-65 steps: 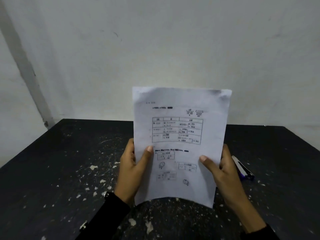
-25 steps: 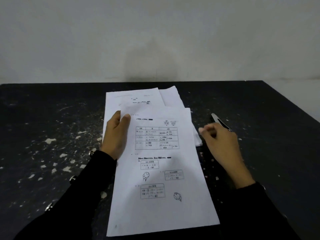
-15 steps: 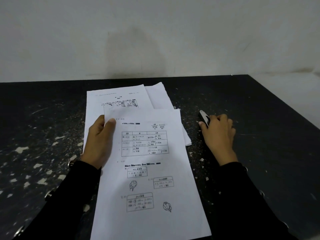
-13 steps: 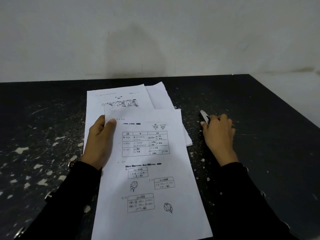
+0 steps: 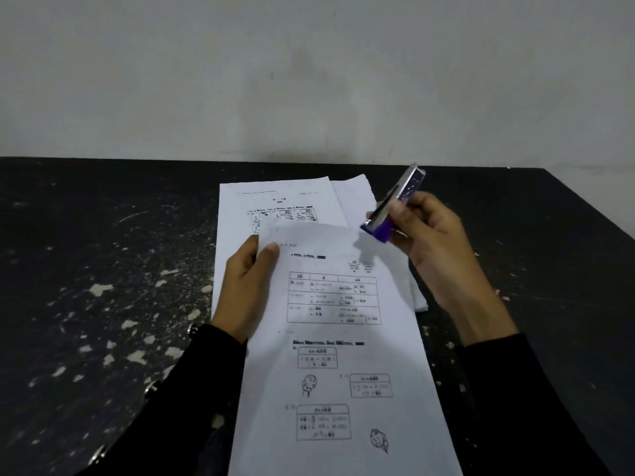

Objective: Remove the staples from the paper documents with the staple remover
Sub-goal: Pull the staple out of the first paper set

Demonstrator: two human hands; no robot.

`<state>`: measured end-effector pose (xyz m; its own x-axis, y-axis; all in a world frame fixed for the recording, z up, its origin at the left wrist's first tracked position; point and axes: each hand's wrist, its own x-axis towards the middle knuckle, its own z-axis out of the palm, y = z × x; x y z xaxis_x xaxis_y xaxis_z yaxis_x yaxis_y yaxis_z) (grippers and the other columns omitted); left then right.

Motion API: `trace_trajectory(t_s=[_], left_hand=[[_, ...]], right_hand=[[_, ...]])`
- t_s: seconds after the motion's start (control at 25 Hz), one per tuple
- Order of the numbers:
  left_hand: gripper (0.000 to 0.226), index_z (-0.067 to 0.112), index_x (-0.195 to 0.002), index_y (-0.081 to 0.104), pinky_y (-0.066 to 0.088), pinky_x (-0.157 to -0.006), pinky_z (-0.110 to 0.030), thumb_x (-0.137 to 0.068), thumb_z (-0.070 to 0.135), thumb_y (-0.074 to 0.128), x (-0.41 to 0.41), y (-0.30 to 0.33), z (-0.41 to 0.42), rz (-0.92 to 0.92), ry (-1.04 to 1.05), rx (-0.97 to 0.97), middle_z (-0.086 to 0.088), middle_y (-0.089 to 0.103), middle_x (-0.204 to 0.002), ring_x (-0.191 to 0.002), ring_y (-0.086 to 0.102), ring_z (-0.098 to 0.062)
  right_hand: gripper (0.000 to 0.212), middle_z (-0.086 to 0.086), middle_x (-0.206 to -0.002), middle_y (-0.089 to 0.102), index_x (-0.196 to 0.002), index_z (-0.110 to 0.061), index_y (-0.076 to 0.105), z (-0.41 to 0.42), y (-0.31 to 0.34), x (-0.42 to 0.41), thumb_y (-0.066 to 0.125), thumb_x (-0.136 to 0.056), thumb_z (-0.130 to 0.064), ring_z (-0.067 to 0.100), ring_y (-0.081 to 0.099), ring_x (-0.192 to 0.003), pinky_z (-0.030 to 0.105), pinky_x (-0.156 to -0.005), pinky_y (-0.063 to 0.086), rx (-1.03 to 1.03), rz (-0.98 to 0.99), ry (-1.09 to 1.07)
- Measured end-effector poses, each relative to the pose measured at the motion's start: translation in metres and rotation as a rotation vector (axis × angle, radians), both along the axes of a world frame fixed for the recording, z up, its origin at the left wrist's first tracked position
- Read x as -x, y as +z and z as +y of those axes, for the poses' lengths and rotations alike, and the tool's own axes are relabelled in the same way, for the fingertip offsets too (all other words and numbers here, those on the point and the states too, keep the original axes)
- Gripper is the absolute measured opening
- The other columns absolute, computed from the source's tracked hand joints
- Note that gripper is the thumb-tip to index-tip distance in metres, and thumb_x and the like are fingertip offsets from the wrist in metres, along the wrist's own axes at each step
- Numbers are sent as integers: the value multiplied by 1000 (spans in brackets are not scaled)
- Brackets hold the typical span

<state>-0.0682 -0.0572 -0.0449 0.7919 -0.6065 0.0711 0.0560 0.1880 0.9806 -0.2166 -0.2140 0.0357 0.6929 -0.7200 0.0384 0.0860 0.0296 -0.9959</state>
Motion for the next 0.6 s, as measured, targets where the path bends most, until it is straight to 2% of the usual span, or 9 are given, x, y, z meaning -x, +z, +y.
trace_trajectory(t_s=[0.16,0.32,0.48,0.6], left_hand=[[17,9,-95,64,58,-76,-42,-98,11,48,0,2,0,0,18,-27,-6,73,-91,-82,70,-18],[18,4,-100,63,54,-85,-52,-98,15,49,-3,3,2,-47,28,-71,-16,71,-101,-90,69,-25],[20,11,-109,65,55,-91,-43,-99,17,49,-3,4,3,-148,24,-74,-3,72,-107,-101,67,-19],[18,15,-104,64,53,-83,-37,-99,22,48,-4,2,3,-210,18,-82,1,70,-99,-91,65,-14]], right_hand=[[36,9,-112,67,-106,-19,59,15,6,-40,65,-72,-27,22,69,-103,33,-89,57,11,-26,119],[34,4,-111,69,-105,-25,58,18,4,-62,65,-72,-29,15,69,-101,25,-82,58,105,-9,127],[23,1,-105,70,-104,-23,58,22,-1,-71,65,-84,-17,10,70,-97,22,-82,57,231,8,148],[22,-5,-99,69,-101,-27,58,27,-3,-77,64,-85,-13,1,70,-91,16,-80,53,311,21,199]])
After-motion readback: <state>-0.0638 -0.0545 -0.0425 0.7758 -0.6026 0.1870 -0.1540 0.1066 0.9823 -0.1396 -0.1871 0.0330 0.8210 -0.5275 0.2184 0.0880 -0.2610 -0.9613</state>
